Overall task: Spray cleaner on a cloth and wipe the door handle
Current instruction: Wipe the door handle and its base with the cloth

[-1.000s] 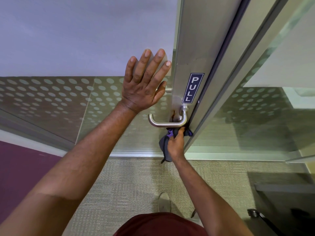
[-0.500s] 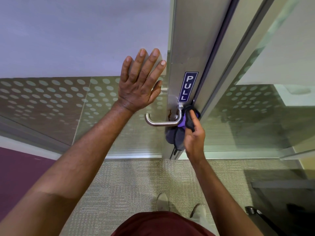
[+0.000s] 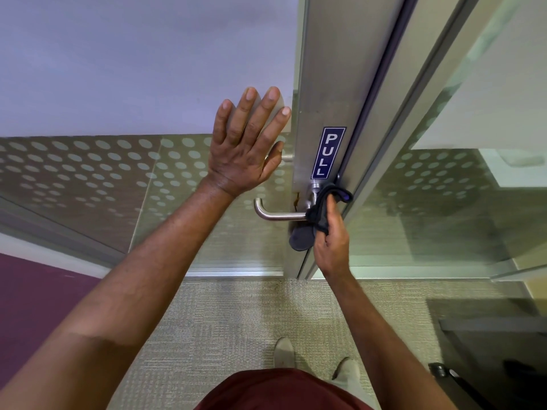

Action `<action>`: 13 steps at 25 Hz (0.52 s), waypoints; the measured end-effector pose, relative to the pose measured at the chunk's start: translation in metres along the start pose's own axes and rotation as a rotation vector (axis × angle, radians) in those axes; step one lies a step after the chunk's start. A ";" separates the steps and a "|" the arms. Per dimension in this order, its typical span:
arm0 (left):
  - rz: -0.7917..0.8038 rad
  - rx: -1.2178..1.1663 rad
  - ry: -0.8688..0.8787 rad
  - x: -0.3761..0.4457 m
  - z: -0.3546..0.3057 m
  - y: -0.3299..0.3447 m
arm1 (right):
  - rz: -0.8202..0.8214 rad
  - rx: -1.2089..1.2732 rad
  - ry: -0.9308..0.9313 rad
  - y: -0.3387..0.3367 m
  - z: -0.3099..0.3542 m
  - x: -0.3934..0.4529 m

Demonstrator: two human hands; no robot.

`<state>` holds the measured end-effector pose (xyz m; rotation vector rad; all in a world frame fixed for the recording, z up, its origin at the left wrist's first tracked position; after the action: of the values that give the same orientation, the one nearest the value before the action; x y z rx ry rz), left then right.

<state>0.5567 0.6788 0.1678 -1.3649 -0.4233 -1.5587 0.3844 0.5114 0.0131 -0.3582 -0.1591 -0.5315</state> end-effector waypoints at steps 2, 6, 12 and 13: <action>-0.006 -0.001 0.002 0.000 0.000 -0.001 | 0.006 -0.027 0.070 0.006 -0.007 -0.011; -0.010 0.004 0.011 0.005 -0.001 -0.001 | 0.083 -0.024 0.335 0.018 -0.024 -0.029; 0.004 0.005 0.010 0.001 0.000 -0.003 | 0.233 -0.212 0.363 0.054 -0.026 -0.043; 0.004 0.006 0.011 0.000 0.001 -0.004 | 0.249 -0.237 0.359 0.061 -0.025 -0.044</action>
<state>0.5540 0.6813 0.1694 -1.3508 -0.4174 -1.5598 0.3804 0.5718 -0.0383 -0.4985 0.2951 -0.3608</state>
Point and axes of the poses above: each hand's wrist, its own x-axis towards the middle knuckle, its own y-axis out of the palm, z = x × y, the point moved 1 cm from there along x, towards the middle knuckle, and after that the axes turned 2 degrees about x, right-handed, at the moved point
